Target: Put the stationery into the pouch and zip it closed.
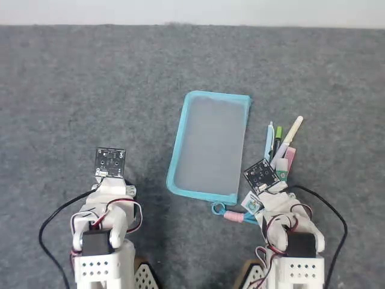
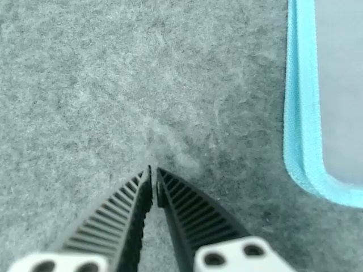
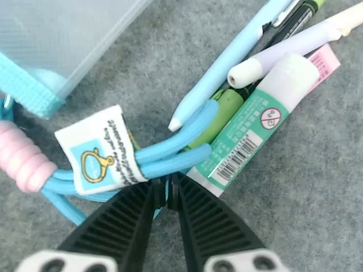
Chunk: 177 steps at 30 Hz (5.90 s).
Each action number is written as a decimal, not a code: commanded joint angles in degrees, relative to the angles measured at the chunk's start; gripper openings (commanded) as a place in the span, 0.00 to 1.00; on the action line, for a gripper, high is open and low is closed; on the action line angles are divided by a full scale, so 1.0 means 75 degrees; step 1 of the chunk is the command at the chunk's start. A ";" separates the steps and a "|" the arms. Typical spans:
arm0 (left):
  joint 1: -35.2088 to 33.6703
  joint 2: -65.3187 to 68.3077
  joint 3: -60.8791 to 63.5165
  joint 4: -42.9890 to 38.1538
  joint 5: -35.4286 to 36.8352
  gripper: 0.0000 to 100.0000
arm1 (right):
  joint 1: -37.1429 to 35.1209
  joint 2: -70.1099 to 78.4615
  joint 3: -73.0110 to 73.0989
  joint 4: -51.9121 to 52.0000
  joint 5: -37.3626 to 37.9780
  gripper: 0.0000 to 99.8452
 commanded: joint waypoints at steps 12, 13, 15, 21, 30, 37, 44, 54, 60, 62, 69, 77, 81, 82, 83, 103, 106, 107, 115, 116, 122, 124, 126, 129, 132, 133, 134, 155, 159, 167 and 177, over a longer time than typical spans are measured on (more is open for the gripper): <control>-0.0012 0.0094 -0.0029 0.0047 0.0105 0.02 | 0.0041 -0.0123 0.0164 0.0053 0.0094 0.01; -0.0012 0.0094 -0.0029 0.0047 0.0105 0.02 | 0.0041 -0.0123 0.0164 0.0053 0.0094 0.01; -0.0012 0.0094 -0.0029 0.0047 0.0105 0.02 | 0.0041 -0.0123 0.0164 0.0053 0.0094 0.01; -0.0012 0.0094 -0.0029 0.0047 0.0105 0.02 | 0.0041 -0.0123 0.0164 0.0053 0.0094 0.01; -0.0012 0.0094 -0.0029 0.0047 0.0105 0.02 | 0.0041 -0.0123 0.0164 0.0053 0.0094 0.01; -0.0012 0.0094 -0.0029 0.0047 0.0105 0.02 | 0.0041 -0.0123 0.0164 0.0053 0.0094 0.01; -0.0012 0.0094 -0.0029 0.0047 0.0105 0.02 | 0.0041 -0.0123 0.0164 0.0053 0.0094 0.01; -0.0012 0.0094 -0.0029 0.0047 0.0105 0.02 | 0.0041 -0.0123 0.0164 0.0053 0.0094 0.01; -0.0012 0.0094 -0.0029 0.0047 0.0105 0.02 | 0.0041 -0.0123 0.0164 0.0053 0.0094 0.01; -0.0012 0.0094 -0.0029 0.0047 0.0105 0.02 | 0.0041 -0.0123 0.0164 0.0053 0.0094 0.01; -0.0012 0.0094 -0.0029 0.0047 0.0105 0.02 | 0.0018 -0.0123 0.0164 0.0053 0.0047 0.01; -0.0012 0.0094 -0.0029 0.0047 0.0105 0.02 | -0.0100 -0.0123 0.0164 -0.0182 0.0070 0.01; 0.0176 0.0094 -0.0041 0.0047 0.0105 0.02 | -0.0193 -0.0123 0.0152 -0.0393 0.0105 0.01; 0.0270 0.0094 -0.0041 0.0047 0.0105 0.02 | -0.0147 -0.0123 0.0141 -0.0639 0.0117 0.01; 0.0340 0.0094 -0.0041 0.0047 0.0105 0.02 | -0.0064 -0.0123 0.0141 -0.1014 0.0117 0.01; 0.0387 0.0094 -0.0041 0.0012 0.0129 0.02 | 0.1166 0.2807 -0.3118 -0.1858 -0.0258 0.01; 0.0387 0.0094 -0.0041 0.0012 0.0129 0.02 | 0.1143 0.4706 -0.4478 -0.1659 -0.0656 0.01; 0.0387 0.0094 -0.0041 0.0012 0.0129 0.02 | 0.1119 0.5363 -0.4947 -0.1553 -0.0797 0.01; 0.0375 0.0094 -0.0041 0.0012 0.0117 0.02 | 0.0873 0.9594 -0.7842 -0.0404 -0.2098 0.12; 0.0375 0.0094 -0.0041 0.0012 0.0117 0.02 | 0.0756 0.9922 -0.8041 -0.0358 -0.2227 0.15; 0.0375 0.0094 -0.0041 0.0023 0.0117 0.02 | -0.0041 1.0884 -0.8217 -0.0568 -0.2544 0.20; 0.0375 0.0094 -0.0041 0.0023 0.0117 0.02 | -0.0076 1.1083 -0.8182 -0.0850 -0.2567 0.20; 0.0375 0.0094 -0.0041 0.0023 0.0105 0.02 | 0.0076 1.1282 -0.8252 -0.1190 -0.2567 0.20; 0.0375 0.0094 -0.0041 0.0035 0.0105 0.02 | 0.0416 1.1634 -0.8686 -0.1565 -0.2579 0.20; 0.0375 0.0094 -0.0041 0.0035 0.0105 0.02 | 0.0440 1.2278 -0.9647 -0.1518 -0.3270 0.20; 0.0375 0.0094 -0.0041 0.0035 0.0105 0.02 | 0.0428 1.2560 -0.9999 -0.1495 -0.3516 0.20; 0.0375 0.0094 -0.0041 0.0035 0.0105 0.02 | 0.0416 1.2888 -1.0385 -0.1424 -0.3681 0.20; 0.0375 0.0094 -0.0041 0.0035 0.0105 0.02 | 0.0756 1.6932 -1.3925 -0.0029 -0.4618 0.20; 0.0375 0.0094 -0.0041 0.0035 0.0105 0.02 | 0.0756 1.6944 -1.3925 0.0053 -0.4618 0.13; 0.0375 0.0094 -0.0041 0.0035 0.0105 0.02 | 0.0932 1.7530 -1.3972 -0.0006 -0.4630 0.15; 0.0375 0.0094 -0.0041 0.0035 0.0105 0.02 | 0.1213 1.7612 -1.3984 -0.0111 -0.4595 0.09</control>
